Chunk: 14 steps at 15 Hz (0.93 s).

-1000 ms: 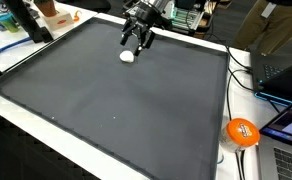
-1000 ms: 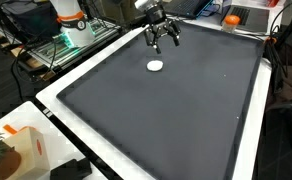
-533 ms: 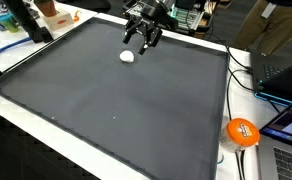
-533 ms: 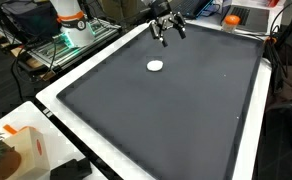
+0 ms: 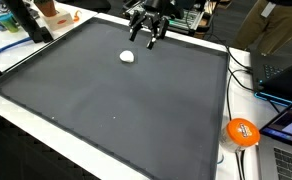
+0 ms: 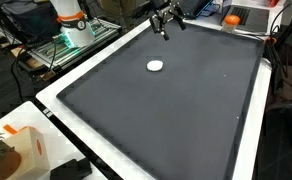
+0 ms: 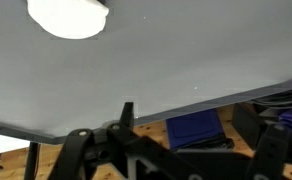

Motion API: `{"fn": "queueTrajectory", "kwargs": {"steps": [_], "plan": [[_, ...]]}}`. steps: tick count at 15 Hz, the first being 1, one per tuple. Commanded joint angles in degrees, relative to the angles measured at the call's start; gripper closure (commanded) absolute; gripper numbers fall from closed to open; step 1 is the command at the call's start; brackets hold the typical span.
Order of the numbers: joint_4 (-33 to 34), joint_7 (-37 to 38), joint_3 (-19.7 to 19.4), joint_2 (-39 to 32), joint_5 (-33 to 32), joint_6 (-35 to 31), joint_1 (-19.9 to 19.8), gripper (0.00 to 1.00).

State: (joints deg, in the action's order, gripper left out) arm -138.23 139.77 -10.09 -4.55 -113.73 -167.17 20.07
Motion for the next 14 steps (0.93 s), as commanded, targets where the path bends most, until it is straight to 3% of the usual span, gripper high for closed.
{"fn": "queueTrajectory", "kwargs": {"steps": [1,6,13,14], "plan": [[-3.03,-14.43,2.45,3.75,6.93,-9.84,-9.38,0.0],[-5.04,-36.65,3.15,-3.21,19.0,-16.73,-18.08,0.0],[-15.81,-67.49,8.69,-5.23,44.14,-8.99,-19.46,0.0],[-17.19,-72.1,11.52,-4.4,48.6,-7.44,-21.3,0.0]]}}
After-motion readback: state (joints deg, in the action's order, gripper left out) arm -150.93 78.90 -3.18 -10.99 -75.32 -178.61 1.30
